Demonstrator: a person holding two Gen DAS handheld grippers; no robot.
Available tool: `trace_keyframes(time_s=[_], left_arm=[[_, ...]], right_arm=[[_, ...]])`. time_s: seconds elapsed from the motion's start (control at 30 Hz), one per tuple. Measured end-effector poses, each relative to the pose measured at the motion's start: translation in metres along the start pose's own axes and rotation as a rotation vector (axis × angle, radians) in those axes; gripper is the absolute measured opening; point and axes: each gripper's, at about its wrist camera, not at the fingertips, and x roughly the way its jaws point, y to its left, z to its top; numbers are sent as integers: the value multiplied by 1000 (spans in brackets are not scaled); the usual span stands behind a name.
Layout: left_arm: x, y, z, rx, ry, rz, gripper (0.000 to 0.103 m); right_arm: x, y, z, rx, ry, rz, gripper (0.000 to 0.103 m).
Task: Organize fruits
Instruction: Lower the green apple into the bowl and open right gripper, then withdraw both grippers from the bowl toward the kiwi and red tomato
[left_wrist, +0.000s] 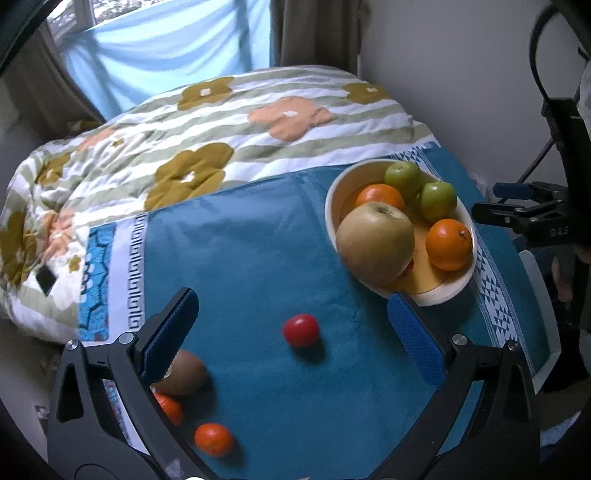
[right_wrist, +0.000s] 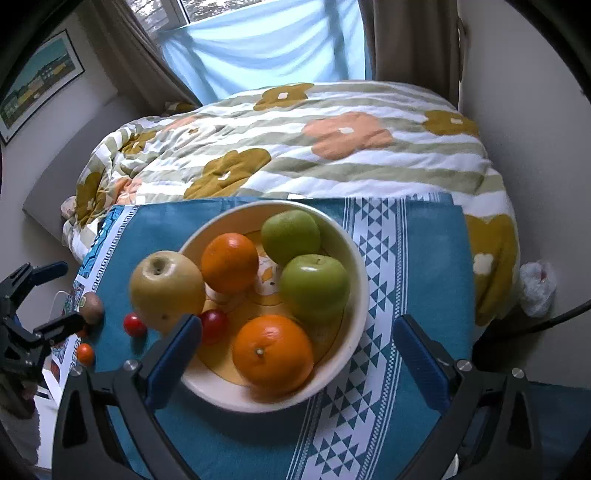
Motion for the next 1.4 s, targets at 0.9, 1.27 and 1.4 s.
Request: trace_keyframes(time_s=[0.9, 1.27, 1.4], left_arm=[[-79, 159, -81, -6, 9, -14, 103], [-14, 166, -103, 31, 98, -99, 103], [9, 160, -100, 43, 113, -118, 103]], right_arm=[[-48, 186, -41, -52, -55, -30, 103], [17, 201, -66, 2, 28, -29, 103], [35, 201, -69, 17, 42, -40, 103]])
